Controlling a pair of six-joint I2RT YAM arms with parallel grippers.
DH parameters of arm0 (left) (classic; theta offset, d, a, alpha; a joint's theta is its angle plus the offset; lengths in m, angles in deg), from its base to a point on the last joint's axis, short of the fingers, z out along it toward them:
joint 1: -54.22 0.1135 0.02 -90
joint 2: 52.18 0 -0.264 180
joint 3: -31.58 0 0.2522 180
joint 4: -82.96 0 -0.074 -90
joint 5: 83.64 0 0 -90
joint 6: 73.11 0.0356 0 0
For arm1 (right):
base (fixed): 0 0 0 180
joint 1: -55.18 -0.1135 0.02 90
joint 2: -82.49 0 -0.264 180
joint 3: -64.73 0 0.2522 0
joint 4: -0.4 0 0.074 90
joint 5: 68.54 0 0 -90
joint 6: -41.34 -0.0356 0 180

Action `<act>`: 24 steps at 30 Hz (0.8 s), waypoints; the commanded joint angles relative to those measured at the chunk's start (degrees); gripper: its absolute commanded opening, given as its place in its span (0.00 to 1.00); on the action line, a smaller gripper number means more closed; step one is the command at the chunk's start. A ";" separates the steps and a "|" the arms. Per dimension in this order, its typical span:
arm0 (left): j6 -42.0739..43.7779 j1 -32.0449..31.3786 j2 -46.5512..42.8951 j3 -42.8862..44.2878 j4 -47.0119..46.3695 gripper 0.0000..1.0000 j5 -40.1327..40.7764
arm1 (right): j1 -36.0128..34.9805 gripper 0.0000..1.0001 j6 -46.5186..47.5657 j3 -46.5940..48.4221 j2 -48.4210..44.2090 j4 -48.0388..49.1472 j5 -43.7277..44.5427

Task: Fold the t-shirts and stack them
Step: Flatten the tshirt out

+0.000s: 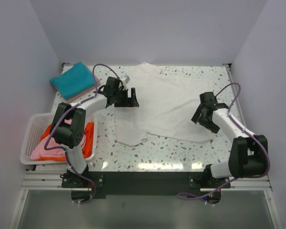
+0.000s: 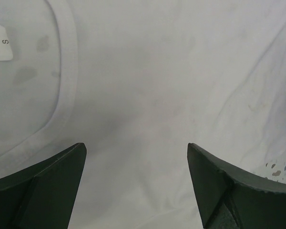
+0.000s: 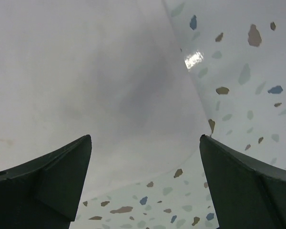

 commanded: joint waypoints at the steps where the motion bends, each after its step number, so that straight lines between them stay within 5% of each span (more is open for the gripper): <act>1: -1.90 -1.30 0.15 1.36 -5.86 0.91 0.29 | 0.32 0.99 -3.07 -2.54 -3.01 -2.77 1.15; 17: -2.70 -1.30 5.60 5.32 -3.05 0.91 1.69 | 1.12 0.97 -8.60 -10.36 -1.95 -0.41 -3.24; 20: -2.79 -1.30 5.69 4.71 -3.14 0.91 1.78 | 1.21 0.94 -8.70 -11.42 -1.34 1.00 -3.15; 24: -2.18 -1.13 6.48 4.53 -2.87 0.91 2.74 | 1.47 0.75 -8.00 -11.07 -0.20 3.20 -1.49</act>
